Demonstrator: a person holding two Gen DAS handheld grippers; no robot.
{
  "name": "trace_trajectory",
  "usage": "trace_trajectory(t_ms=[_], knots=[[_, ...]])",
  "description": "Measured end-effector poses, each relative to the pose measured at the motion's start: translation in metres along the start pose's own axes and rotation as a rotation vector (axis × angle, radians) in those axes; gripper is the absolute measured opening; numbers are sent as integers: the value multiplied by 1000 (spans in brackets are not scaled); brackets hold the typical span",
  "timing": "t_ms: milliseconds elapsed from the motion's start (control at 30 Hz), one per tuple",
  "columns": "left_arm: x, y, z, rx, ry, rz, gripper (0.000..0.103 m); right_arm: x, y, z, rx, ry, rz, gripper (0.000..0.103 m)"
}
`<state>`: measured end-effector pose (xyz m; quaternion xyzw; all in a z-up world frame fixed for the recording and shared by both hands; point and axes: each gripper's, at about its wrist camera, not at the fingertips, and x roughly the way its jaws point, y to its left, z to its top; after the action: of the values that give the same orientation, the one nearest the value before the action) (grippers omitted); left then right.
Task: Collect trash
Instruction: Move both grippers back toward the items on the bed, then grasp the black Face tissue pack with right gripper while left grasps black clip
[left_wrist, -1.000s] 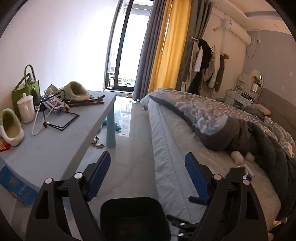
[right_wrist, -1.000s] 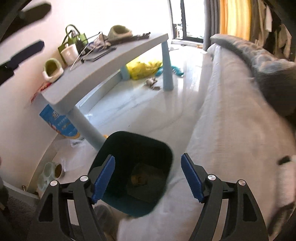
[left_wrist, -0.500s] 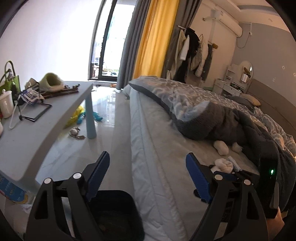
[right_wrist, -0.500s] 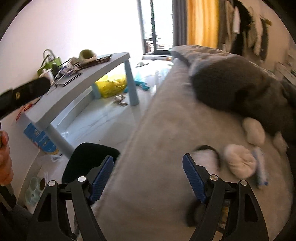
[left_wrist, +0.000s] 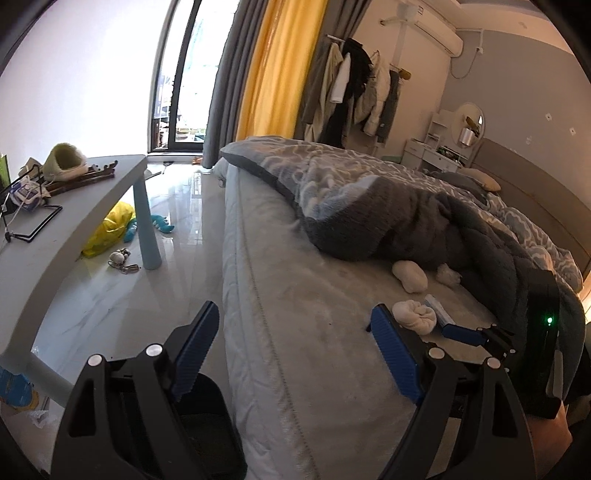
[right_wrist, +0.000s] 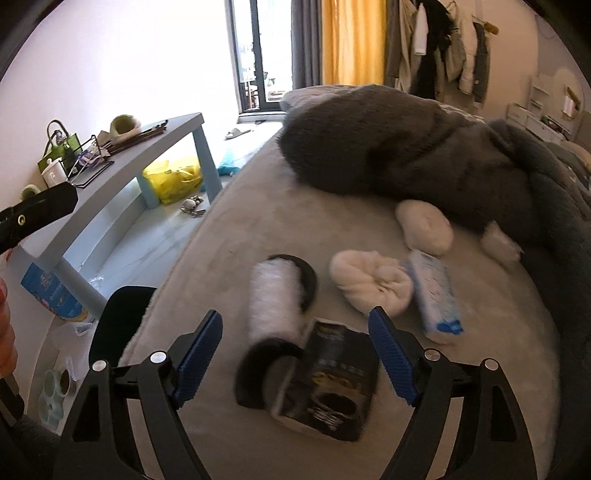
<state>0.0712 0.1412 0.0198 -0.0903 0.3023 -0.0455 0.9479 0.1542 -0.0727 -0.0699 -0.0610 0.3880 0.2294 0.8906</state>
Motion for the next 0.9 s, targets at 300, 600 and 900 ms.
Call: trace_trajectory(t_ms=[300, 600, 900], knots=[[20, -14, -12, 31, 43, -21, 86, 3, -29, -17, 54, 51, -1, 82], [35, -36, -22, 68, 91, -80, 86, 15, -45, -36, 113, 99, 76, 82], [48, -61, -32, 88, 151, -148, 84, 2, -52, -40, 104, 75, 135, 53]])
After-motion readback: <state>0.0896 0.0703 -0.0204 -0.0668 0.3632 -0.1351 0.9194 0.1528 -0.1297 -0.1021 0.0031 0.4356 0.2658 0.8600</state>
